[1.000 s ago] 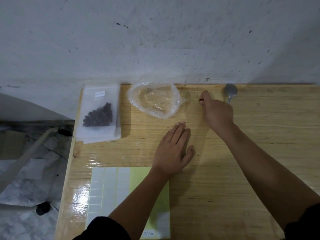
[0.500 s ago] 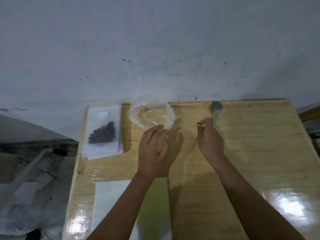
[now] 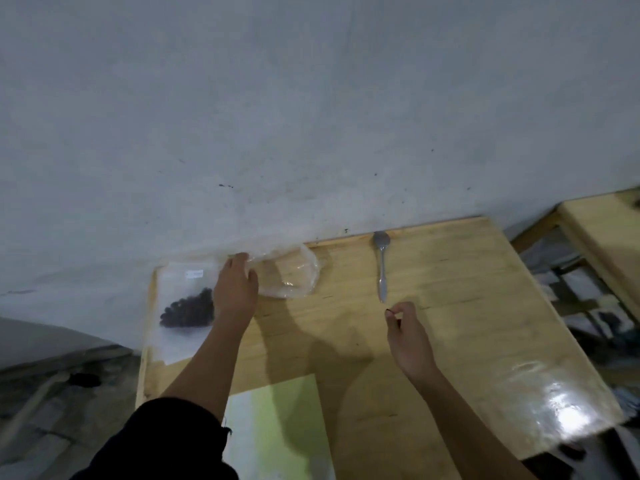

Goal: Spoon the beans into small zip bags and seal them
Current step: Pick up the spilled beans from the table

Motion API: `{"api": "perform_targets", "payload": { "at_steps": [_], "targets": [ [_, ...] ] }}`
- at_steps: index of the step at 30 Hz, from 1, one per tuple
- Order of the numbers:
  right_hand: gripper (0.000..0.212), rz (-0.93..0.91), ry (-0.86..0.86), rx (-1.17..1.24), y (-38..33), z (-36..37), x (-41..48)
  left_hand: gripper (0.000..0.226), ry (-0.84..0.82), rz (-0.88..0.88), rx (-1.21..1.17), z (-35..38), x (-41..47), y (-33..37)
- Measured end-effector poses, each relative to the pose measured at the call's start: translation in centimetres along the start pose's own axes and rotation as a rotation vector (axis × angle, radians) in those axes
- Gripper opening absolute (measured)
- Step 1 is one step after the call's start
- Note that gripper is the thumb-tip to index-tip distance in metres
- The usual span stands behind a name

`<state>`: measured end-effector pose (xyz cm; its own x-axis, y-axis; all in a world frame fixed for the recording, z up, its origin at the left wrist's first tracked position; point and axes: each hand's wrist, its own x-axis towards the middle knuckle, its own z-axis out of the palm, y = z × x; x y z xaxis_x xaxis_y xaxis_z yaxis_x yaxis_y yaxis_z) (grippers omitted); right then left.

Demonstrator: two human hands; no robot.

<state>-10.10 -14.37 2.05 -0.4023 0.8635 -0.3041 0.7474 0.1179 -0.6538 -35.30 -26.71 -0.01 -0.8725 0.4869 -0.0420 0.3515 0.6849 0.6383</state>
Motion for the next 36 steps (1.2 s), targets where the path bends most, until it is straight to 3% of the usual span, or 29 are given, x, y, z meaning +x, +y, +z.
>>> {"api": "perform_targets", "payload": {
  "at_steps": [6,12,16,19,22,25,31,36],
  "targets": [
    [0.007,0.002,0.054,0.078,1.8,-3.6,0.4,0.029,0.121,0.085,-0.115,0.4,-2.5,4.7],
    [0.008,0.025,0.237,0.164,4.7,-13.3,0.9,0.028,0.052,0.308,-0.337,3.3,-5.4,16.7],
    [0.012,0.042,0.404,0.215,9.3,-21.5,-0.5,0.028,-0.142,0.452,-0.441,7.7,-9.8,25.8],
    [0.016,0.152,0.532,0.25,14.4,-26.7,-2.8,0.029,-0.298,0.546,-0.449,12.1,-15.2,31.1],
    [0.021,0.28,0.666,0.238,19.9,-30.1,-6.1,0.029,-0.475,0.678,-0.414,16.8,-21.6,34.3],
    [0.014,0.374,0.755,0.247,25.5,-32.2,-10.1,0.026,-0.673,0.789,-0.349,21.5,-28.6,35.7],
    [0.016,0.597,0.901,0.318,37.7,-29.9,-14.8,0.027,-0.991,0.863,-0.228,31.5,-39.4,33.1],
    [0.017,0.712,0.845,0.367,46.9,-20.9,-14.0,0.03,-1.157,0.825,0.01,40.1,-43.1,26.1]
  ]
}}
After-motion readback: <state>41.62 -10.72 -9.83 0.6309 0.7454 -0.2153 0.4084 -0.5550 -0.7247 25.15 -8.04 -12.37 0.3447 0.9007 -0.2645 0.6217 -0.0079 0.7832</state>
